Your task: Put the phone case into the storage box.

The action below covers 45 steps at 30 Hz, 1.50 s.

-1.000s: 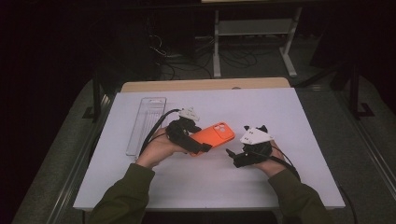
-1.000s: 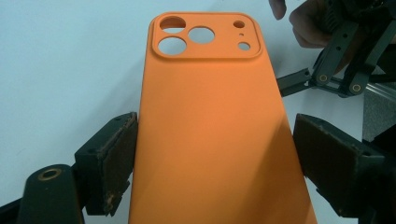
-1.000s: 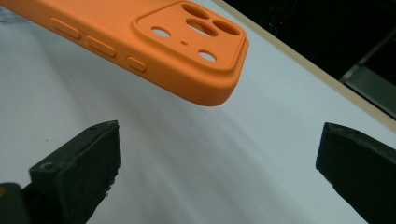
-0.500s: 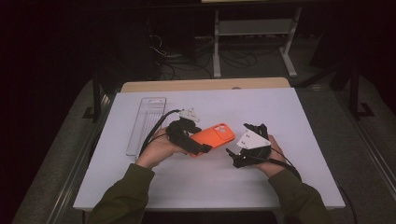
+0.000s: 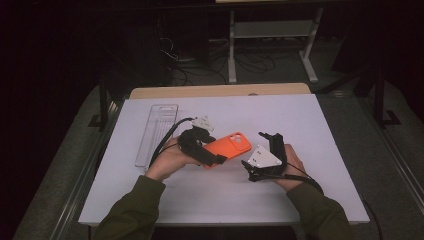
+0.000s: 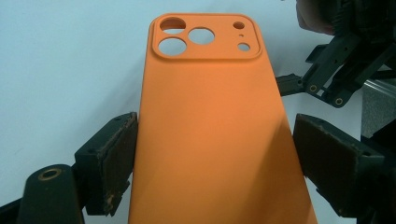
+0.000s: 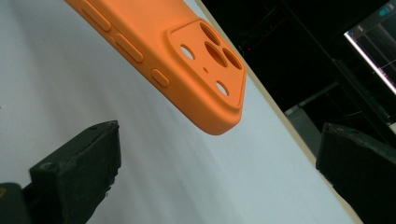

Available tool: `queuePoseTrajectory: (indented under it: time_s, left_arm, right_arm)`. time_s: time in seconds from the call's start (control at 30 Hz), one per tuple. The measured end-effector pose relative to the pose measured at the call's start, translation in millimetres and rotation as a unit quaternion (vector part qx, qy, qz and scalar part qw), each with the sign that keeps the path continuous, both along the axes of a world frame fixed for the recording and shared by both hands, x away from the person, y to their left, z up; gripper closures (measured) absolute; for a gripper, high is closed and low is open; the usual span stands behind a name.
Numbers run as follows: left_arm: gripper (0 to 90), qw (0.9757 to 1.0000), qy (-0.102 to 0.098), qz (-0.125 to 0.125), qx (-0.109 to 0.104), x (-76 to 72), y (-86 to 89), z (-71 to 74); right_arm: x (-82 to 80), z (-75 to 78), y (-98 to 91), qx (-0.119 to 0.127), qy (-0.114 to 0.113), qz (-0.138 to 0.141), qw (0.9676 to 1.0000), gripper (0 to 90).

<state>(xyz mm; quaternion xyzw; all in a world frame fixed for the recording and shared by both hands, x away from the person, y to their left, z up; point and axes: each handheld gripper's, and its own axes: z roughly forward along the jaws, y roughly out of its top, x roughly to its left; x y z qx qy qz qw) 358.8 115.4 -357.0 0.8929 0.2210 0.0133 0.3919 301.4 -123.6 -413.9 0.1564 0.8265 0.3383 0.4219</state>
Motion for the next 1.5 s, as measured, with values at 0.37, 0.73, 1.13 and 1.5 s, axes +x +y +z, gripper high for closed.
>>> queuePoseTrajectory:
  time_s: [0.37,0.73,1.13,1.5]
  left_arm:
    - [16.3,1.0000,0.009,0.000,0.003,-1.7,-1.4,-1.2]
    - [16.3,0.9998,0.002,-0.012,0.013,-0.6,-1.9,-1.4]
    - [16.3,0.9999,0.008,-0.007,0.012,-1.6,-1.5,-1.6]
    - [16.3,0.9998,0.012,-0.006,0.012,-2.1,-2.1,-1.8]
  right_arm:
    - [-4.9,-2.7,6.7,-0.035,-0.032,0.003,0.9989,0.0]
    - [-7.8,-3.7,9.8,-0.055,-0.060,0.003,0.9966,0.0]
    - [-10.1,-3.2,12.5,-0.099,-0.096,0.012,0.9904,0.0]
    - [-12.7,-4.8,15.5,-0.124,-0.119,0.021,0.9850,0.0]
